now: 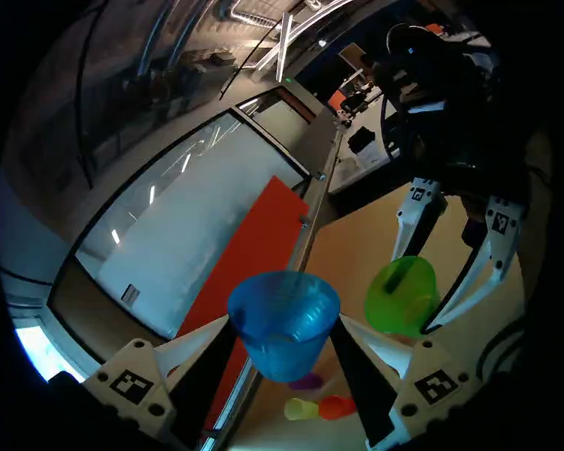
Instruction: Pour water
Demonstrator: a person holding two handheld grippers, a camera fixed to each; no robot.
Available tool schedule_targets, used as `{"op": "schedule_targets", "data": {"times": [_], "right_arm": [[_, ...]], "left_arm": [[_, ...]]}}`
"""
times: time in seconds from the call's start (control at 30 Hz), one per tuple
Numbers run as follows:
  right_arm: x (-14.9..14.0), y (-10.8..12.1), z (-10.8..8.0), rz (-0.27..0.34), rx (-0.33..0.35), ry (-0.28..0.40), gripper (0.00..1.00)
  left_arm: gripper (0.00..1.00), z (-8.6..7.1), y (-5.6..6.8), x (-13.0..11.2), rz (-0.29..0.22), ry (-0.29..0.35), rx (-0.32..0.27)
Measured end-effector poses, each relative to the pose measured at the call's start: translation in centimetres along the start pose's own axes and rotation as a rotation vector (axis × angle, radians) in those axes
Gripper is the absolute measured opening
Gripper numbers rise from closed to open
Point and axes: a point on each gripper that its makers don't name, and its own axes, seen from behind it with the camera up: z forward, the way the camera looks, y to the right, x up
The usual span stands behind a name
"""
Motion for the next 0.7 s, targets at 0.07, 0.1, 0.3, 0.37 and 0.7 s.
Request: {"op": "schedule_targets", "data": {"times": [0.07,0.1,0.3,0.37,0.7], "right_arm": [[0.04,0.11,0.01,0.001,-0.001,0.002,0.88],[0.07,0.16,0.03,0.001,-0.001,0.002,0.88],[0.23,0.28,0.18,-0.004,0.001,0.004,0.88],[0.29,0.29,0.21,-0.006,0.001,0.005,0.87],[0.43,0.61,0.25,-0.006,-0.004,0.01,0.87]], "left_arm": [[0.84,0.15,0.0,0.08,0.01,0.001,-0.001],[0.84,0.23,-0.02,0.11,0.013,0.002,-0.001],[0.84,0.58,-0.08,0.28,0.029,0.006,-0.003],[0.84,0.63,-0.02,0.33,0.035,0.007,-0.005],[0.84,0.97,0.32,0.66,0.067,0.01,-0.012]]}}
